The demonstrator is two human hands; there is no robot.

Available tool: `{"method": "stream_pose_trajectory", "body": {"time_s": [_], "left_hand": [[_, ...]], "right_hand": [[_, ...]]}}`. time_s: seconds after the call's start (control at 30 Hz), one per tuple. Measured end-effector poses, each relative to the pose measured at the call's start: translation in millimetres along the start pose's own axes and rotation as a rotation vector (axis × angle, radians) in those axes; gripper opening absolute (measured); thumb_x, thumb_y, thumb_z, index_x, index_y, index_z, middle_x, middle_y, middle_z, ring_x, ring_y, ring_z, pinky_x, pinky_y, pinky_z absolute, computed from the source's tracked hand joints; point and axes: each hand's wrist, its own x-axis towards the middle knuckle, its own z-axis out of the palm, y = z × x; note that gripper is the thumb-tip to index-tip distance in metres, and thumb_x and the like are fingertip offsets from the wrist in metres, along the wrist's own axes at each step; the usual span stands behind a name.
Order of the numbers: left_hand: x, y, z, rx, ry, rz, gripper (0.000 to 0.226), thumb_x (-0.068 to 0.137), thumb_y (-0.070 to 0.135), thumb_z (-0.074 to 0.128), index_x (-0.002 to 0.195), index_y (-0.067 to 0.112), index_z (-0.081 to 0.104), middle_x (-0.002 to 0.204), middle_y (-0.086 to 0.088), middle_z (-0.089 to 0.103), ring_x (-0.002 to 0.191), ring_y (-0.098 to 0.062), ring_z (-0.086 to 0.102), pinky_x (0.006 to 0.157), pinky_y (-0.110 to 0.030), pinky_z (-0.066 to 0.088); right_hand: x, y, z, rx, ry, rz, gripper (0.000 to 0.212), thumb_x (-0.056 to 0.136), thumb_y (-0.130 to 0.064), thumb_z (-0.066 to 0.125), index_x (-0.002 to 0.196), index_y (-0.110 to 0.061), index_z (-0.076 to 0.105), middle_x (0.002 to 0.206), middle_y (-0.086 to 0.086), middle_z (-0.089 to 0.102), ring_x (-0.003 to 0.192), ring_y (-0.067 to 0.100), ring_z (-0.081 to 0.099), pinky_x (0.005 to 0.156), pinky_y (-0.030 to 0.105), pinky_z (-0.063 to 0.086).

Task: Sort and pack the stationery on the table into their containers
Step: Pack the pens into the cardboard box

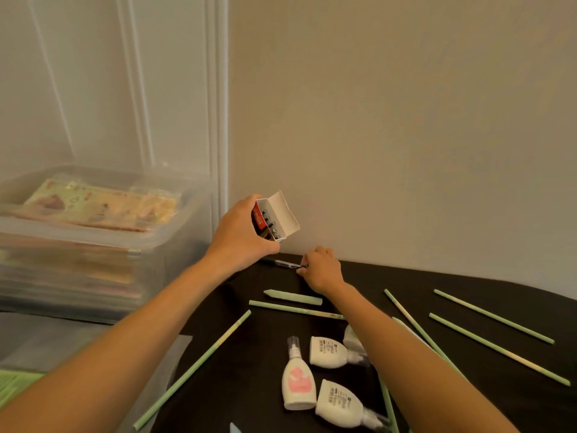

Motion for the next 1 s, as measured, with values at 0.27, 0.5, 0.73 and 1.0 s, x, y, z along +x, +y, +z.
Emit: {"method": "stream_pose_trajectory", "body": {"time_s": [0.27, 0.5, 0.73, 1.0], "left_hand": [[-23.5, 17.2, -7.2, -0.012, -0.028, 0.035, 0.070, 0.071, 0.012, 0.078, 0.130, 0.018, 0.041, 0.124, -0.003, 0.049, 0.102, -0.006, 0.041, 0.080, -0.020, 0.040], [-78.1, 51.7, -27.1, -0.039, -0.099, 0.092, 0.076, 0.070, 0.009, 0.079, 0.133, 0.021, 0.038, 0.127, 0.000, 0.047, 0.103, -0.005, 0.041, 0.082, -0.019, 0.039], [-128.9, 73.4, -42.5, -0.055, -0.174, 0.100, 0.076, 0.069, 0.007, 0.079, 0.132, 0.021, 0.039, 0.124, 0.000, 0.049, 0.103, -0.007, 0.045, 0.085, -0.021, 0.041], [-168.9, 100.0, -54.0, -0.062, -0.237, 0.108, 0.074, 0.071, 0.007, 0.077, 0.132, 0.023, 0.040, 0.109, 0.005, 0.050, 0.097, -0.009, 0.048, 0.069, -0.011, 0.041]], "right_hand": [[-48.9, -2.4, -27.3, 0.377, 0.209, 0.059, 0.018, 0.096, -0.024, 0.050, 0.100, -0.008, 0.056, 0.090, 0.012, 0.065, 0.080, 0.022, 0.063, 0.079, 0.037, 0.053], [-135.1, 2.2, -103.0, 1.167, 0.540, 0.229, 0.010, 0.096, -0.020, 0.050, 0.092, -0.013, 0.057, 0.068, 0.001, 0.059, 0.059, 0.008, 0.057, 0.068, 0.019, 0.048], [-210.1, -9.3, -166.7, 1.458, 0.678, 0.115, 0.019, 0.097, -0.013, 0.047, 0.079, -0.014, 0.054, 0.061, 0.004, 0.055, 0.049, 0.008, 0.053, 0.064, 0.025, 0.051], [-263.4, -35.1, -172.0, 1.097, 0.599, -0.124, 0.013, 0.094, -0.017, 0.052, 0.082, -0.014, 0.055, 0.060, 0.000, 0.057, 0.046, 0.004, 0.052, 0.057, 0.022, 0.050]]}}
